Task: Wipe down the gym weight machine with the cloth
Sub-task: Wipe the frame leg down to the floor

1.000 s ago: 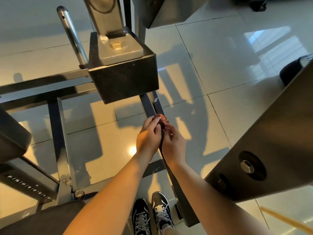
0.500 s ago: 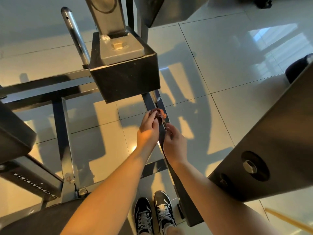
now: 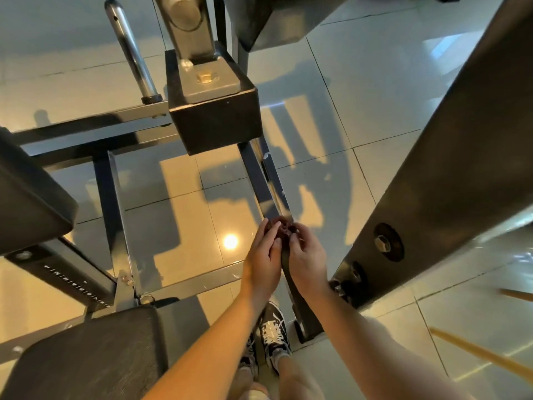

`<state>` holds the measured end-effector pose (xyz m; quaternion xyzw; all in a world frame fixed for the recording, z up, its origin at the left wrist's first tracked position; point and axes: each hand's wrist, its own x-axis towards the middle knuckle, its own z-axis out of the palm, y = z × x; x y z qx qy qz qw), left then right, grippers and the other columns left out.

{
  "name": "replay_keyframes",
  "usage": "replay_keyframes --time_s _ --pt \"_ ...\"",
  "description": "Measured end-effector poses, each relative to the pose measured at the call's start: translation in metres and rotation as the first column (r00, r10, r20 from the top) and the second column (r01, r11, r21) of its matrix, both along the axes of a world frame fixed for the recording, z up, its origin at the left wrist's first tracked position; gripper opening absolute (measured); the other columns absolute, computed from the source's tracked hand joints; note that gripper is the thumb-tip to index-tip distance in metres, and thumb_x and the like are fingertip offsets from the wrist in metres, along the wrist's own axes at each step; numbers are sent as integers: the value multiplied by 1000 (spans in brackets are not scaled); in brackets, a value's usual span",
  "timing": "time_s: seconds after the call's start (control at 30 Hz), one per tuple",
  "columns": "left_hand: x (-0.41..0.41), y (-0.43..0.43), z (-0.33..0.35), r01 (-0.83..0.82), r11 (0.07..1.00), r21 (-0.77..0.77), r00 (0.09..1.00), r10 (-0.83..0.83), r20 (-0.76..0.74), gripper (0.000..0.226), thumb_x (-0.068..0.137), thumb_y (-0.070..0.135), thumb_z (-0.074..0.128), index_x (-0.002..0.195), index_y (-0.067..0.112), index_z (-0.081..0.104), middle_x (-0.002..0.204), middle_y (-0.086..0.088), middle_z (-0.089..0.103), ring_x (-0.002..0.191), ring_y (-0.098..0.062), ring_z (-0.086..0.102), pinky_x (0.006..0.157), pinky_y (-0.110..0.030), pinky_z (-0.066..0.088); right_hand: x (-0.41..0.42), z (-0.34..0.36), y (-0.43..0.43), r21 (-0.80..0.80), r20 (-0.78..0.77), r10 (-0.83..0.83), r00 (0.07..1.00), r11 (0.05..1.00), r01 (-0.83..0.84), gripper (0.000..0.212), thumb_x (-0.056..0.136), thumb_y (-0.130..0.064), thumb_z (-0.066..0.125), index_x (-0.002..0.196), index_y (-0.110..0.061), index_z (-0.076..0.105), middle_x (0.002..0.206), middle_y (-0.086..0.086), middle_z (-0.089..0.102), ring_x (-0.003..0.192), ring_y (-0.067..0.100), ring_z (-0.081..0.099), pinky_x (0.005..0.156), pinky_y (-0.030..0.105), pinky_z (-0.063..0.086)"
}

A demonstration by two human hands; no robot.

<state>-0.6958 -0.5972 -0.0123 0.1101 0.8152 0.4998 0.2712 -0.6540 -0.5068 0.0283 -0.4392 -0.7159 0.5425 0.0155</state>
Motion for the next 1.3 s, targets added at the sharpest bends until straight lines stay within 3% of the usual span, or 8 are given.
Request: replay_keyframes --time_s 0.13,0.43,0.57,0.67,0.8,0.87,1.13,1.3 --pt "-22 6 -5 -16 999 -39 1000 16 7 42 108 23 43 150 27 49 160 16 31 142 -2 35 110 -8 28 -1 2 -1 -12 10 39 999 999 -39 34 108 -25 43 139 -28 57 121 -15 64 109 -5 57 81 -5 38" --pt "36 -18 40 -4 1000 -19 992 6 125 39 108 29 42 146 28 53 149 5 52 131 -13 52 109 -32 46 41 46 -14 2 -3 80 997 997 -80 24 107 -16 44 123 -19 62 102 -4 68 89 1 68 73 11 54" --pt "46 -35 86 -98 994 47 973 85 214 32 108 29 41 133 29 61 127 15 61 114 -1 59 95 -12 47 57 77 -27 118 51 208 977 970 -213 23 107 -16 43 104 -26 63 87 -8 68 74 -4 64 61 8 46" --pt "54 -48 115 -227 971 77 928 191 320 29 100 50 39 115 45 64 122 4 67 108 -16 66 92 -43 58 67 95 -40 86 106 283 953 952 -293 23 107 -18 40 114 -24 61 86 -14 63 74 -4 60 59 7 42" --pt "76 -79 138 -390 916 97 843 312 439 26 110 27 37 121 37 58 120 5 65 97 -4 64 73 -25 59 84 107 -76 -167 -39 304 952 937 -307 27 99 -38 51 107 -15 63 93 2 70 90 16 68 79 27 53" --pt "93 -101 133 -422 902 87 820 339 461 28 109 23 41 127 38 56 127 5 63 109 -7 63 90 -27 56 99 106 -94 -240 -71 286 956 925 -294 27 97 -36 50 113 -21 66 105 2 73 104 20 68 89 35 54" --pt "150 -171 91 -488 870 70 783 402 475 24 107 28 47 125 31 64 122 3 69 107 -11 68 94 -35 56 143 80 -161 -217 -21 230 973 949 -230 32 105 -18 52 133 -3 56 133 8 35 96 -7 50 68 -3 40" --pt "167 -176 51 -528 845 87 751 417 511 33 110 34 40 135 27 60 123 3 70 108 -10 69 94 -33 56 155 37 -168 -237 -8 256 967 939 -250 51 101 -28 58 150 -21 43 131 -3 52 124 14 56 106 33 48"
